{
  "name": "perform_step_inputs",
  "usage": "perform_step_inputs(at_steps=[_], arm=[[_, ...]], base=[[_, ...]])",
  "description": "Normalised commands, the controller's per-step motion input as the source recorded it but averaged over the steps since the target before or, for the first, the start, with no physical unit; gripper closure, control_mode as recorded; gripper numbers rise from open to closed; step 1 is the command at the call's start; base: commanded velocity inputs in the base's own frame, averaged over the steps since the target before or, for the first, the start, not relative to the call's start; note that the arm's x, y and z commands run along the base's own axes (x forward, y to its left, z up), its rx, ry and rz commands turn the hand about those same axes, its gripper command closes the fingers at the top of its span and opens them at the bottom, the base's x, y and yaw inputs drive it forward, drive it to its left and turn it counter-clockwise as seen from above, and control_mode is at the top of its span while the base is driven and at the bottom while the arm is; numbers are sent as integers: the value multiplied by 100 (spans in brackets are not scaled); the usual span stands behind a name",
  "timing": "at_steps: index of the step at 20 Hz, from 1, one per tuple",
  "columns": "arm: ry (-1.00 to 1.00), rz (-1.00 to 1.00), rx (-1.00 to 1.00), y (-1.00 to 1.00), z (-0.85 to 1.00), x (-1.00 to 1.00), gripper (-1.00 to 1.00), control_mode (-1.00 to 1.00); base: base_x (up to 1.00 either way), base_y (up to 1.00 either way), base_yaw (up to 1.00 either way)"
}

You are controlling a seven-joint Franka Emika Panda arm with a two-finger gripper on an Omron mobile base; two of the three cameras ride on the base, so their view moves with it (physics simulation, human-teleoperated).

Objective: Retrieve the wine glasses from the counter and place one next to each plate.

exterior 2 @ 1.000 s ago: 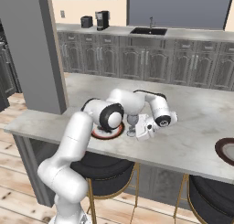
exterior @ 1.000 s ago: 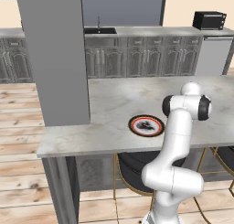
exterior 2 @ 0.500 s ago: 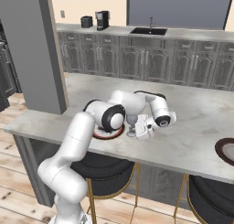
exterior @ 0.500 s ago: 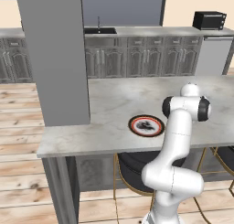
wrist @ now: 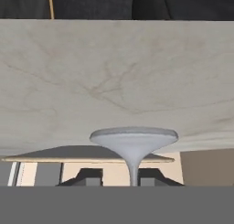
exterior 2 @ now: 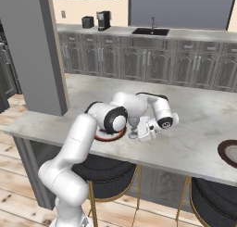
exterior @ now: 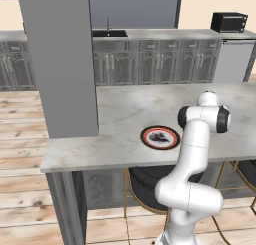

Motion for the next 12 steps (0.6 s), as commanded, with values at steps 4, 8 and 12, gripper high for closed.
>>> perform_step_inputs(at_steps=[4,8,12], arm=[[0,0,0,-30,0,-8,-100,-100],[0,0,0,-17,0,0,-100,-100],[0,0,0,-1,0,0,-100,-100]], base=[[0,0,0],[0,0,0],[0,0,0]])
